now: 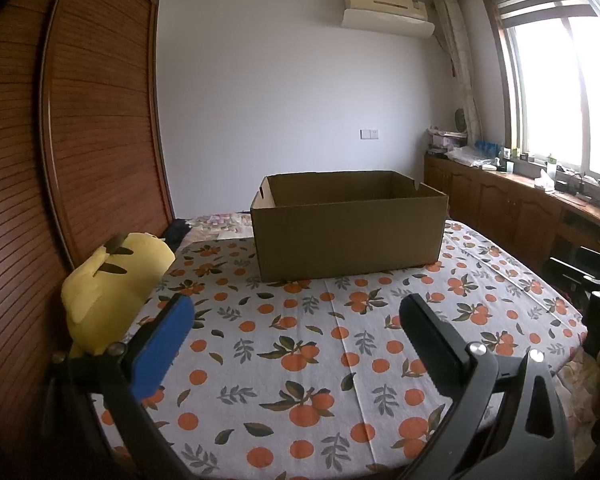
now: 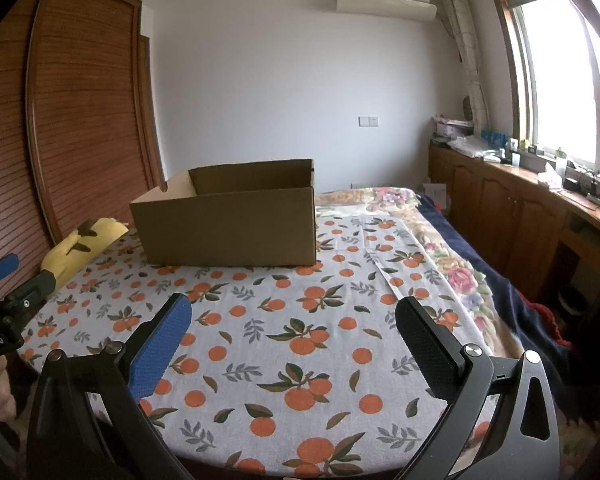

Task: Organize snacks

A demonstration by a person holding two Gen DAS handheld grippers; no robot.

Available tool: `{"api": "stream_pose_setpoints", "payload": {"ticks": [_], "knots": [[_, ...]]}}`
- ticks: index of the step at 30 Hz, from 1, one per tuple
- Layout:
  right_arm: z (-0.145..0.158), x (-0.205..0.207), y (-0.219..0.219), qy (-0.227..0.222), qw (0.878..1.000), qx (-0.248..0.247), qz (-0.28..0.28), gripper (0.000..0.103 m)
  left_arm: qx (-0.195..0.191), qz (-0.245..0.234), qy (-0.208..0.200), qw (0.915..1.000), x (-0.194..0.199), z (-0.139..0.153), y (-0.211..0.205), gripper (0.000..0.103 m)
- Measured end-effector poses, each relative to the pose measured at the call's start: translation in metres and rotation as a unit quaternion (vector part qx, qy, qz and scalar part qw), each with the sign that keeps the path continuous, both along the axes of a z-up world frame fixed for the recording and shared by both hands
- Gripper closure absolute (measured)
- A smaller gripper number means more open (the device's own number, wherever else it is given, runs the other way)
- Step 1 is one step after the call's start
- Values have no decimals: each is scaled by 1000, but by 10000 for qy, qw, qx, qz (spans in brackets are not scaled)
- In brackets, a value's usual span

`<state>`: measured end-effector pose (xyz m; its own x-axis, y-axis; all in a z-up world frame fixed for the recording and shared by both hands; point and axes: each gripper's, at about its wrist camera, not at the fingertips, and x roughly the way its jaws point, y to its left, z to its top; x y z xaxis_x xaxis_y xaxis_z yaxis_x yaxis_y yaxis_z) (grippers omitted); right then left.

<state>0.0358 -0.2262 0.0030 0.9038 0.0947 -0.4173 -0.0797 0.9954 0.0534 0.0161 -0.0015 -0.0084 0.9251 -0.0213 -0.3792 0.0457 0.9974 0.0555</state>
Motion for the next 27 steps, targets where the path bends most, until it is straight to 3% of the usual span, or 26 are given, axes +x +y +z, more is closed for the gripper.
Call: {"api": "stream_pose_setpoints", "payload": {"ticks": [27], "knots": [[-2, -1, -3, 5, 10000, 18, -20, 0, -2, 10, -27, 10000, 0, 3, 2, 0]]}}
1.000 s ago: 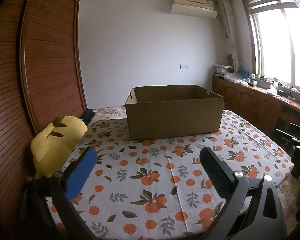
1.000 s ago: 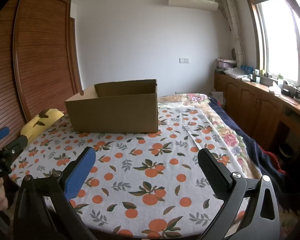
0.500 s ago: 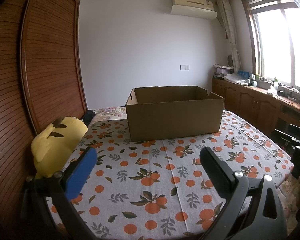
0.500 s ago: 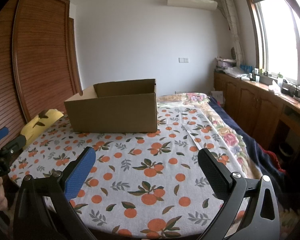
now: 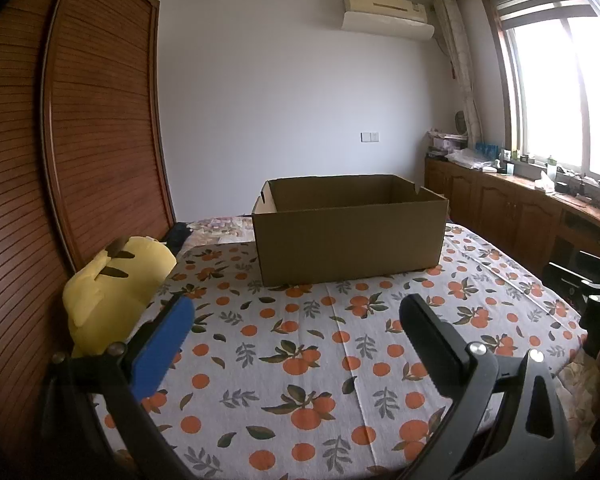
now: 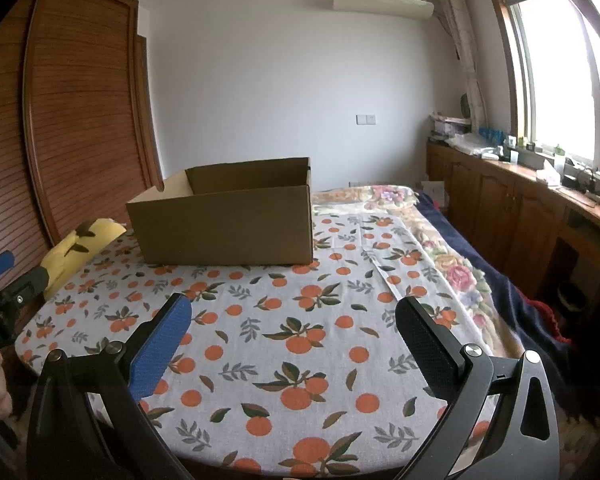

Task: Organize snacks

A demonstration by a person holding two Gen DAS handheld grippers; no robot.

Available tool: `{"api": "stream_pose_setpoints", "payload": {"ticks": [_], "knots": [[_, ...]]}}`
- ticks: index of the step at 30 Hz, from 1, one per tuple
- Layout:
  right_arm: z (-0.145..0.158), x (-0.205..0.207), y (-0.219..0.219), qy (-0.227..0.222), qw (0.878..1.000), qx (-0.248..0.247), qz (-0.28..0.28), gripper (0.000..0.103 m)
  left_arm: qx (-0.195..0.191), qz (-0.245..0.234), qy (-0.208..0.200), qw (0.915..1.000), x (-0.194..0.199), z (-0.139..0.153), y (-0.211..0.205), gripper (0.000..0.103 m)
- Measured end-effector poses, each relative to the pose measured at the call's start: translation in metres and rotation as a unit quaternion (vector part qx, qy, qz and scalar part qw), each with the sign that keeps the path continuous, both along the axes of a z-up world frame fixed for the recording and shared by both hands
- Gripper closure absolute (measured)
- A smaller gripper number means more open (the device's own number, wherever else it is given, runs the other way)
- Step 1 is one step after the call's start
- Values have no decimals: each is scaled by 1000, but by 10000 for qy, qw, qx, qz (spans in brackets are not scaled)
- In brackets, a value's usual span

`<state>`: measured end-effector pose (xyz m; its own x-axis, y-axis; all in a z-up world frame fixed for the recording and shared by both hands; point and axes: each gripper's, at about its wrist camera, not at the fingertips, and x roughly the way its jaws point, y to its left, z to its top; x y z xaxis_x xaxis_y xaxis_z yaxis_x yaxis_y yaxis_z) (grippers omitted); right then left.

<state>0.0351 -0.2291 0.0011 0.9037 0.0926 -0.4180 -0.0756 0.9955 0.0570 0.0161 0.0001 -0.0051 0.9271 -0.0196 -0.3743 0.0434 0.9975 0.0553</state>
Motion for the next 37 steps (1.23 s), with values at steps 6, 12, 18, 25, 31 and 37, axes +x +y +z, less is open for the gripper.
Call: {"api": "stream_pose_setpoints", "payload": {"ticks": [6, 12, 18, 25, 31, 37], "knots": [[-2, 0, 0, 12, 10000, 2, -13, 0, -1, 22, -22, 10000, 1, 3, 1, 0], [-2, 0, 0, 23, 10000, 4, -5, 0, -5, 14, -6, 10000, 1, 3, 2, 0], [-4, 0, 0, 42, 10000, 6, -12, 0, -13, 16, -8, 10000, 2, 2, 2, 0], [-4, 1, 0, 41, 10000, 2, -9, 0, 10, 36, -2, 10000, 2, 1, 1, 0], [-5, 1, -1, 50, 10000, 2, -13, 0, 11, 47, -12, 10000, 1, 0, 1, 0], [-4, 1, 0, 39, 10000, -17, -14, 0, 44, 68, -30, 10000, 0, -3, 0, 0]]}}
